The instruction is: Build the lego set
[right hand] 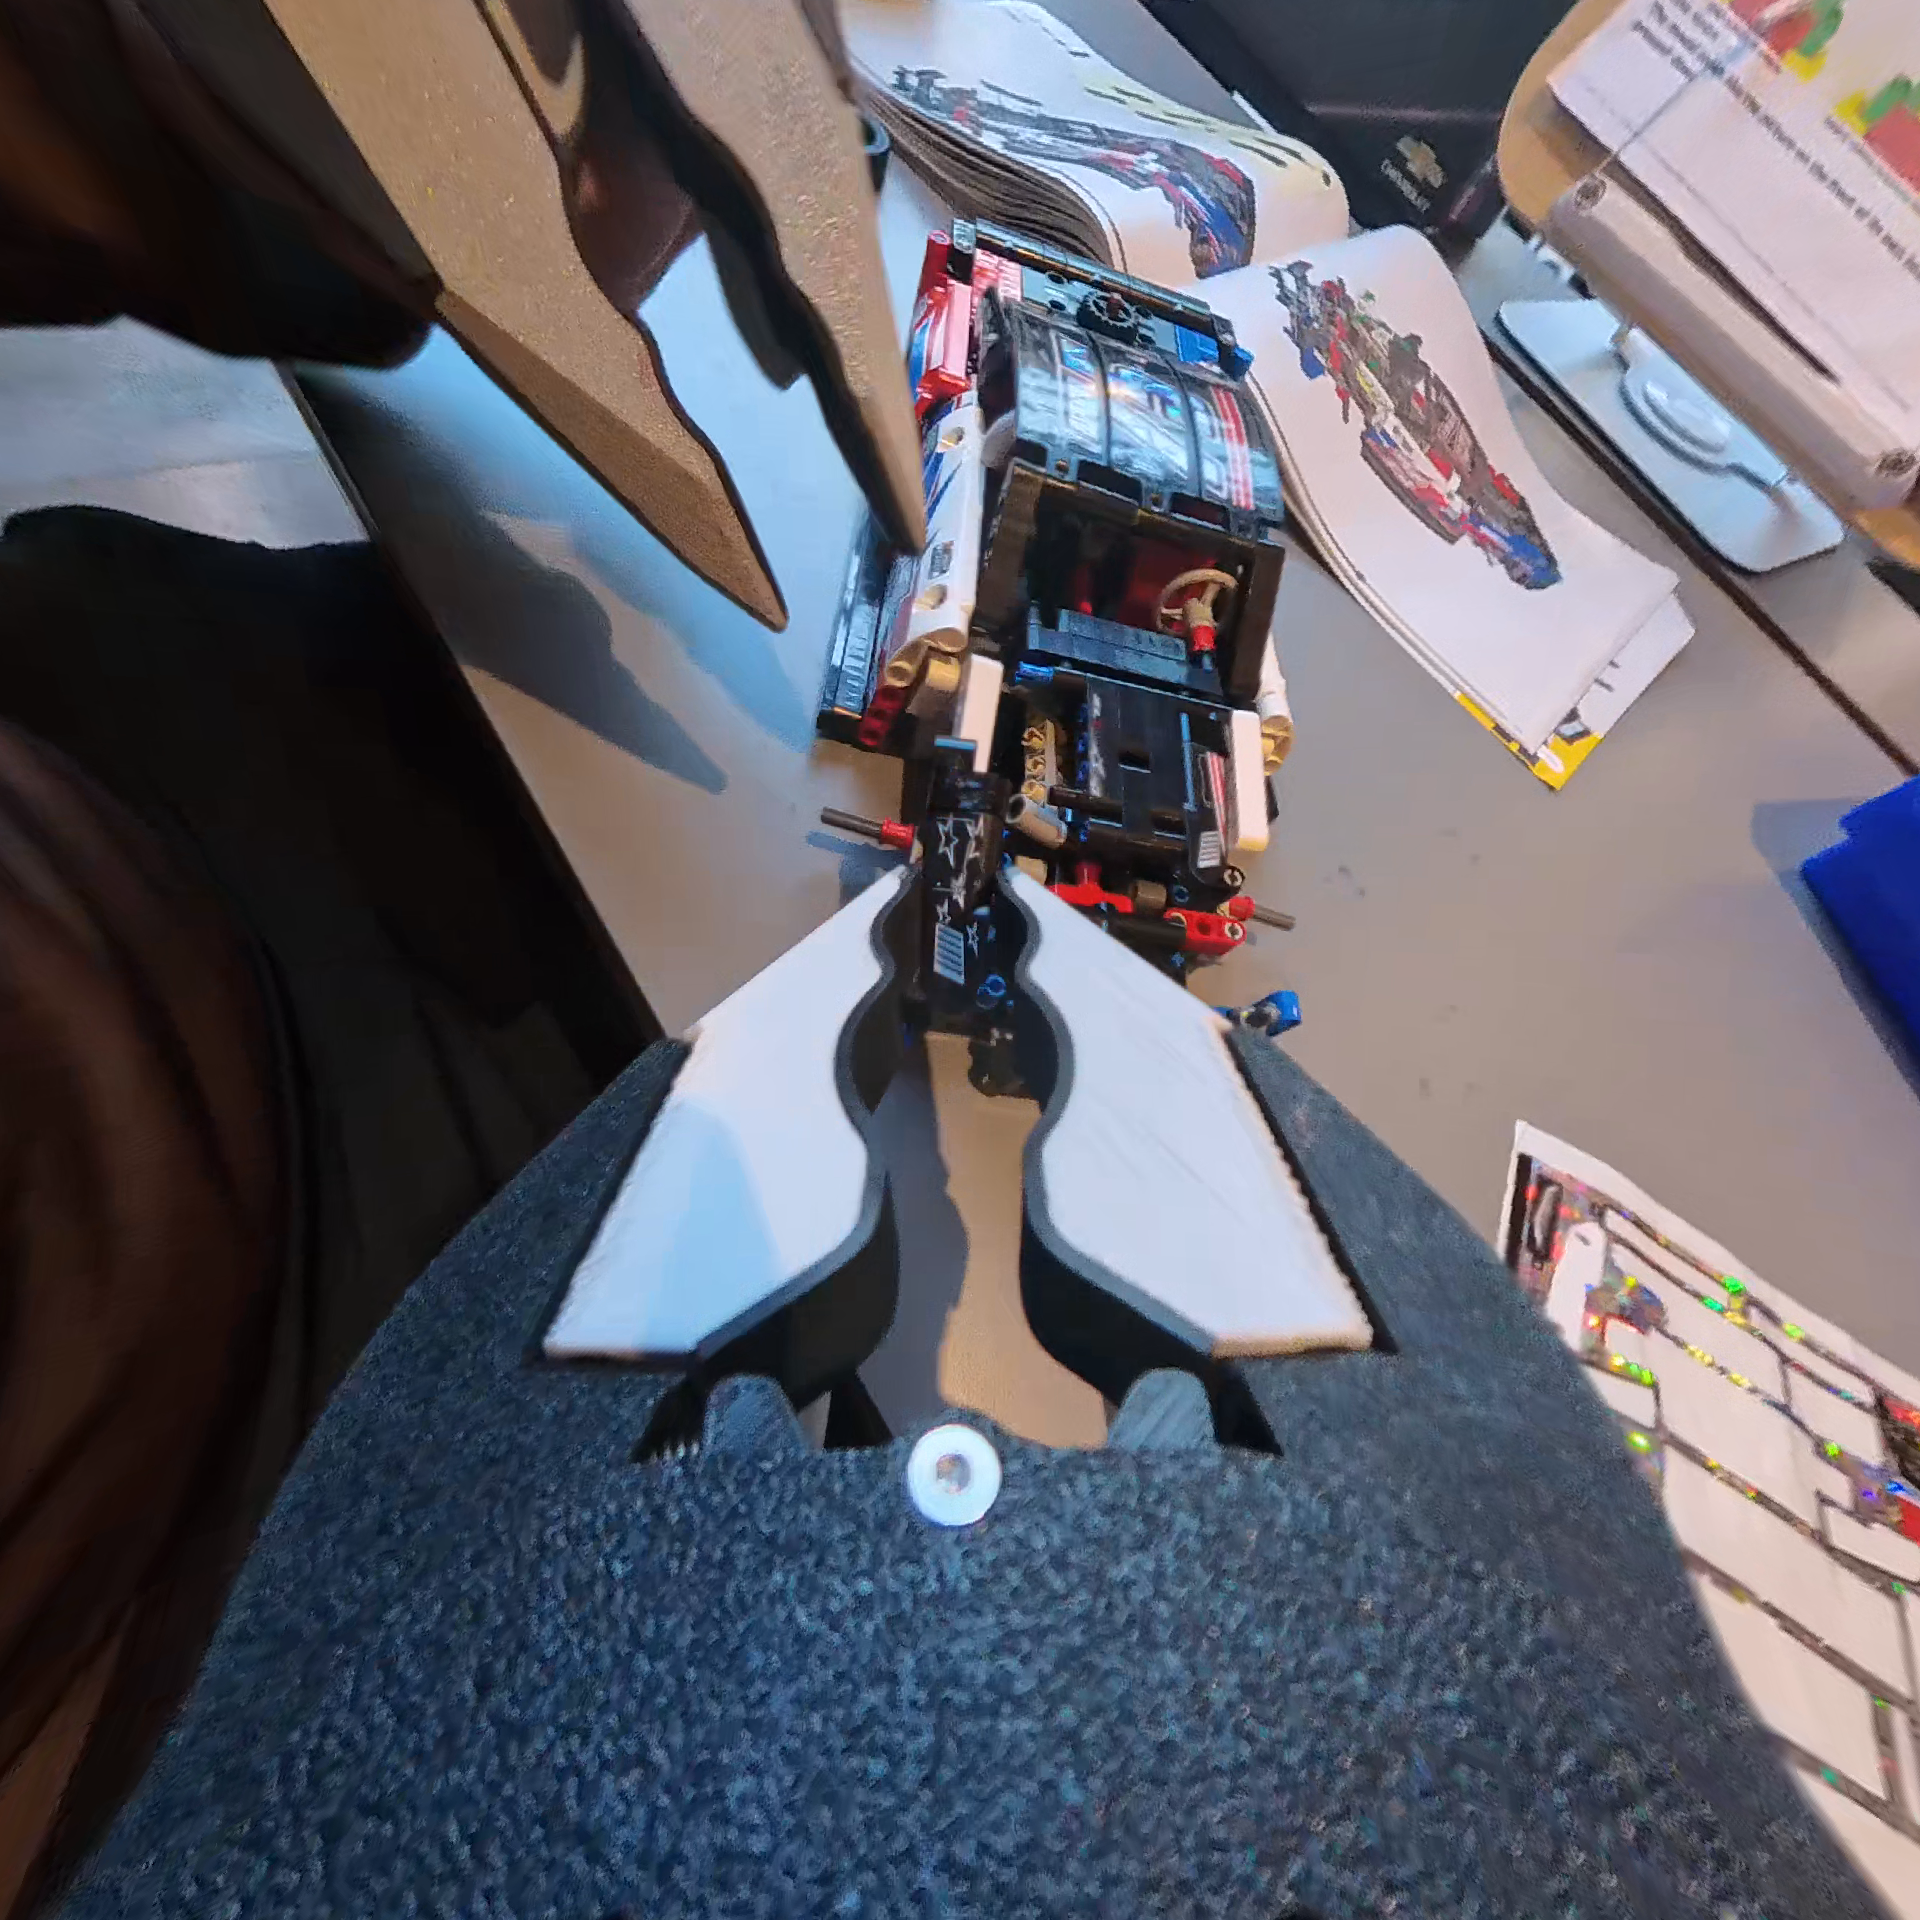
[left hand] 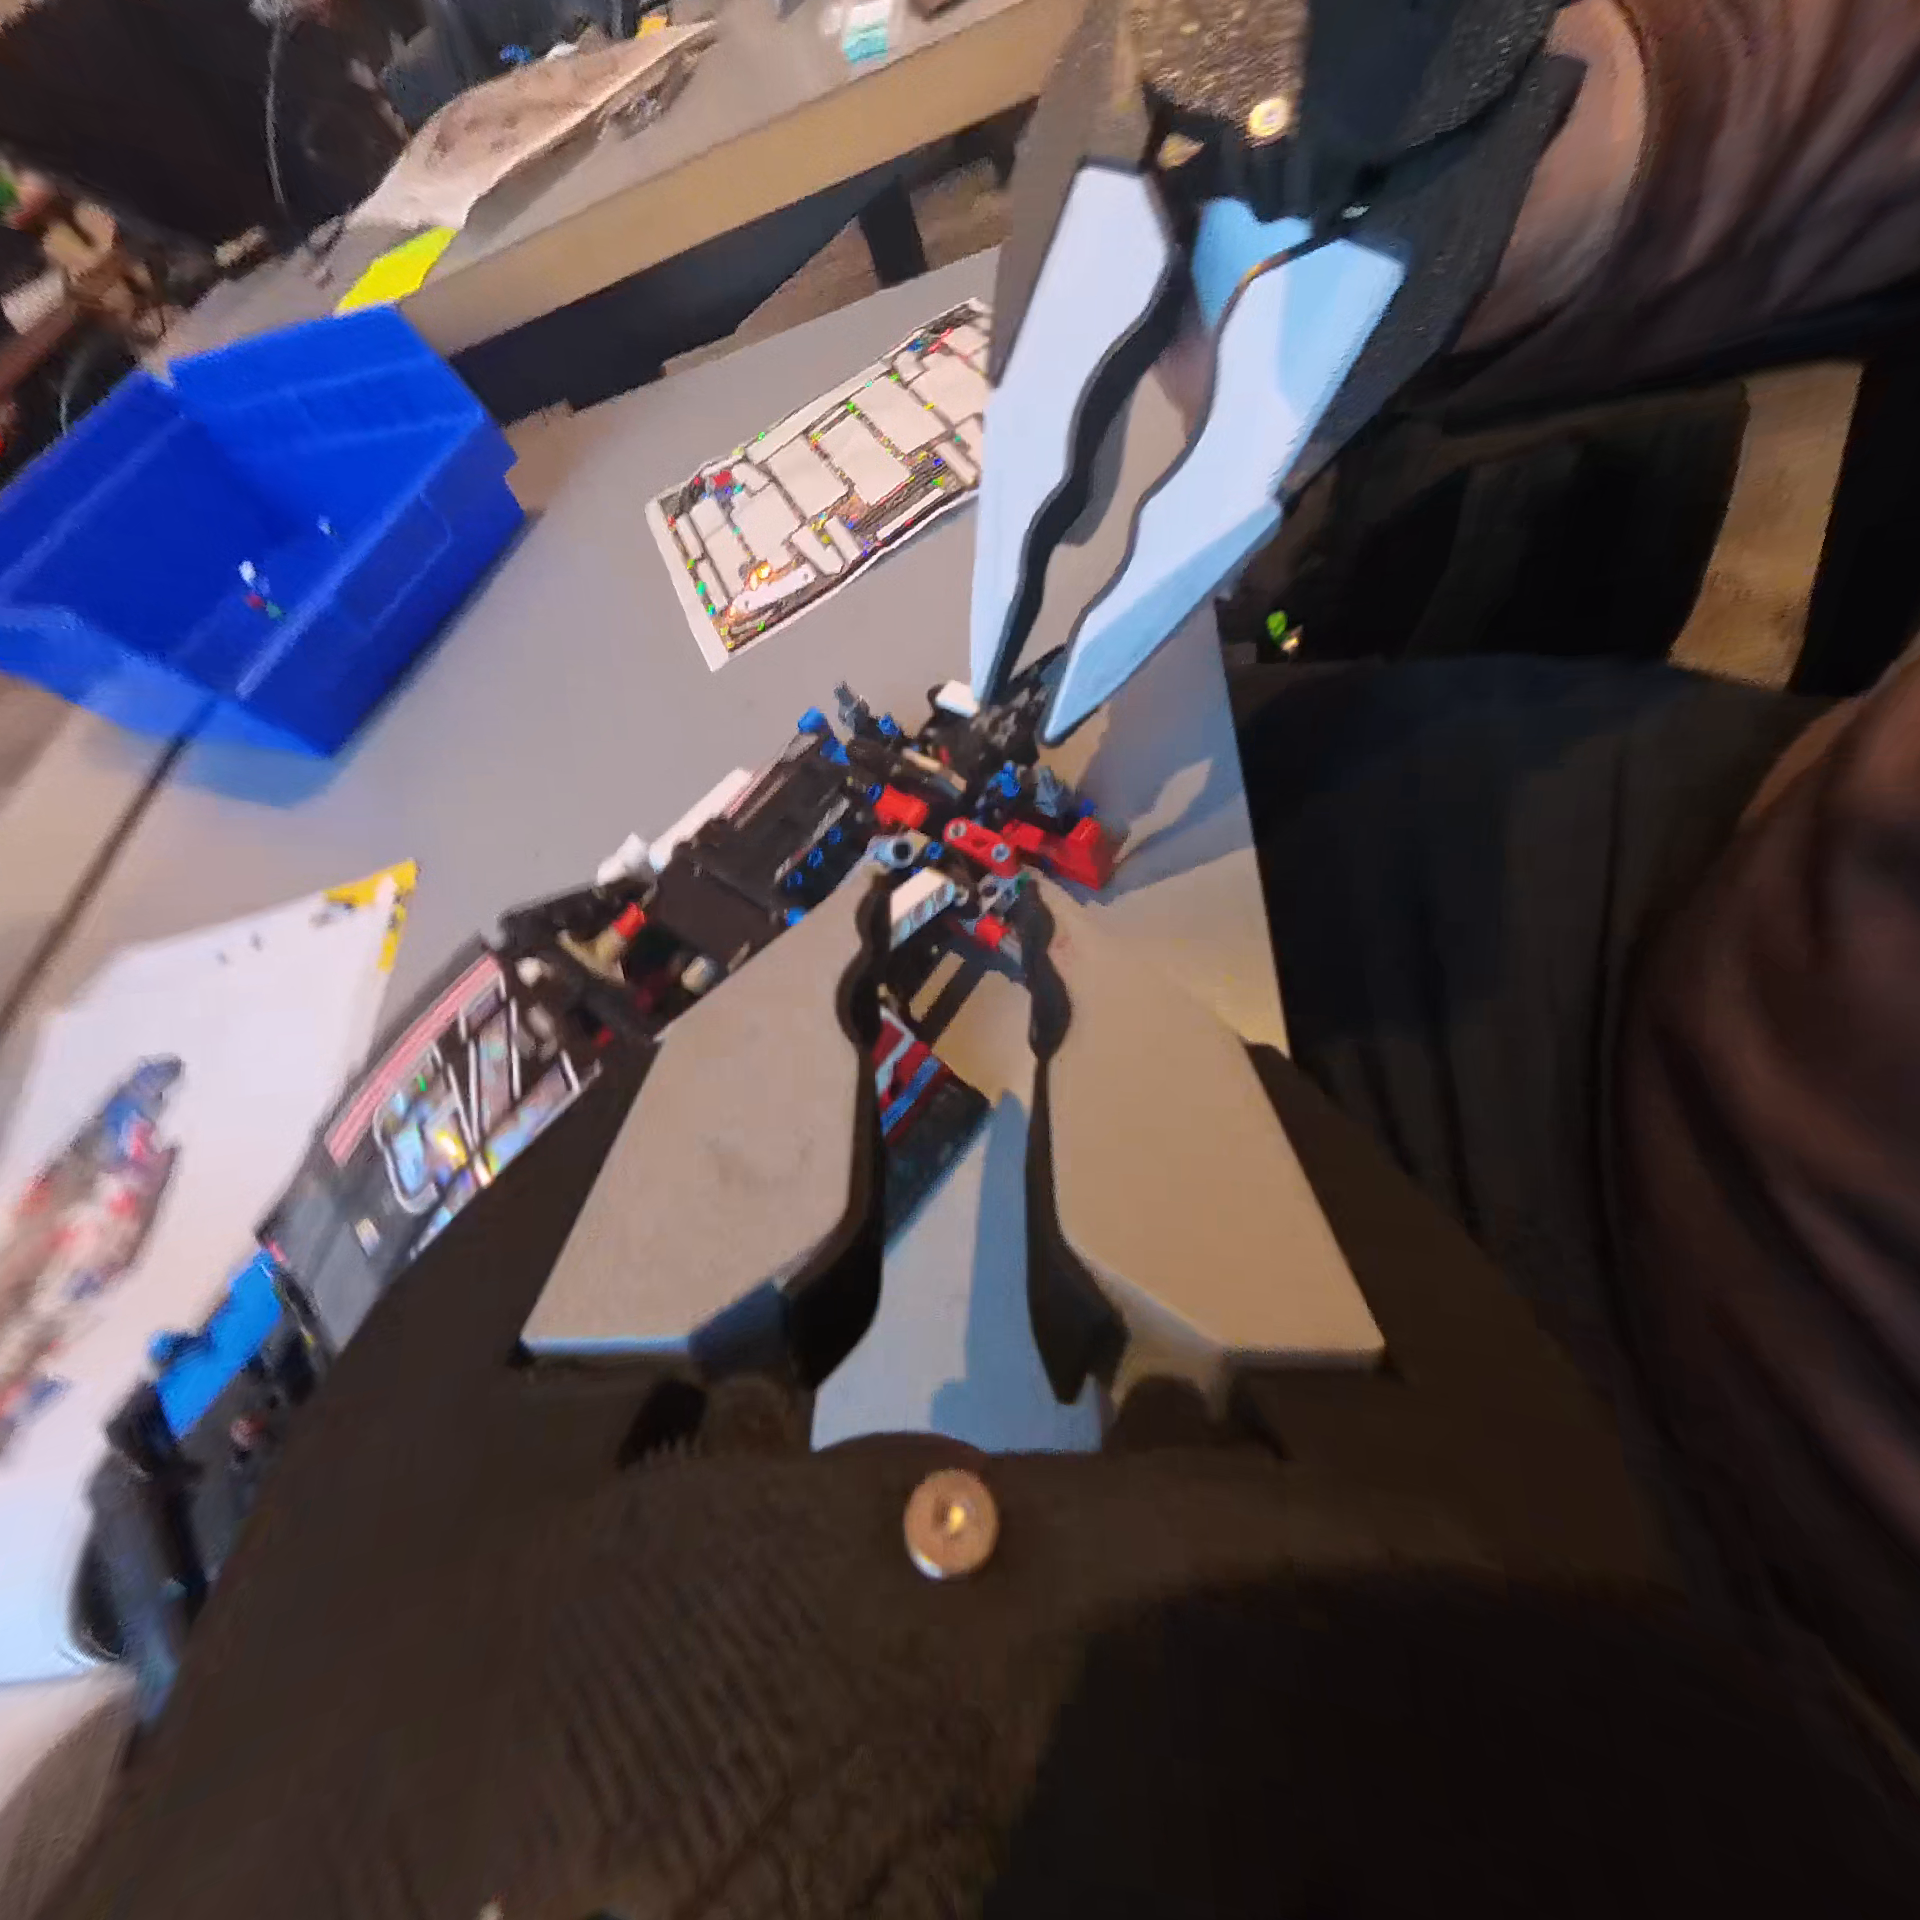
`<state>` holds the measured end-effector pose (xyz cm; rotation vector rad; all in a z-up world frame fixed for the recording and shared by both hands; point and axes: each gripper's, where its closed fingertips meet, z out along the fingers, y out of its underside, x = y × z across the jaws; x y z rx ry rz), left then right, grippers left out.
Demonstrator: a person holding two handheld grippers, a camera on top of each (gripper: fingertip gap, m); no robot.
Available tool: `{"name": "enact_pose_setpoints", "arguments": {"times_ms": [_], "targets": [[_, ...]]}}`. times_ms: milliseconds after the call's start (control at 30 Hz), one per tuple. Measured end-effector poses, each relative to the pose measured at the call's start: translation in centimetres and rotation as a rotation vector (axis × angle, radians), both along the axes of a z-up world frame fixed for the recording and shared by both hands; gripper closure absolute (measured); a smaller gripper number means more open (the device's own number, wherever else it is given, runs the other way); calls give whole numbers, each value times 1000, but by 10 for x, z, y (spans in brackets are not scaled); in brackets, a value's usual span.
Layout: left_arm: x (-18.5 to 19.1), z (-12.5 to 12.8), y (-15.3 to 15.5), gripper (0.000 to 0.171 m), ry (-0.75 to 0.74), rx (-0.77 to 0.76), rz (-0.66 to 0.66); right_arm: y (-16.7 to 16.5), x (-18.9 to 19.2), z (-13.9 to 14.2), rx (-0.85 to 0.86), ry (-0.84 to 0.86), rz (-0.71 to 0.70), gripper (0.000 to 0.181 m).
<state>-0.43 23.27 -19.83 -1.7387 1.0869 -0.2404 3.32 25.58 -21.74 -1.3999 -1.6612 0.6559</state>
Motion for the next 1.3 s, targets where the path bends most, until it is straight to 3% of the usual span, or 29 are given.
{"name": "enact_pose_setpoints", "arguments": {"times_ms": [233, 333, 567, 867, 1300], "targets": [[22, -19, 9, 148, 340, 170, -104, -13, -4, -5, 79, -10, 52, 168], [24, -25, 11, 149, 415, 212, -117, -16, -4, -6, 62, -8, 67, 168], [29, -28, 11, 159, 449, 277, -139, -21, -3, -11, 8, 3, 85, 168], [17, -26, 9, 155, 318, 155, -89, -17, -3, -11, -97, 25, 71, 168], [19, -36, 2, 159, 342, 151, -79, -24, -4, -15, -195, 24, 91, 168]]}}
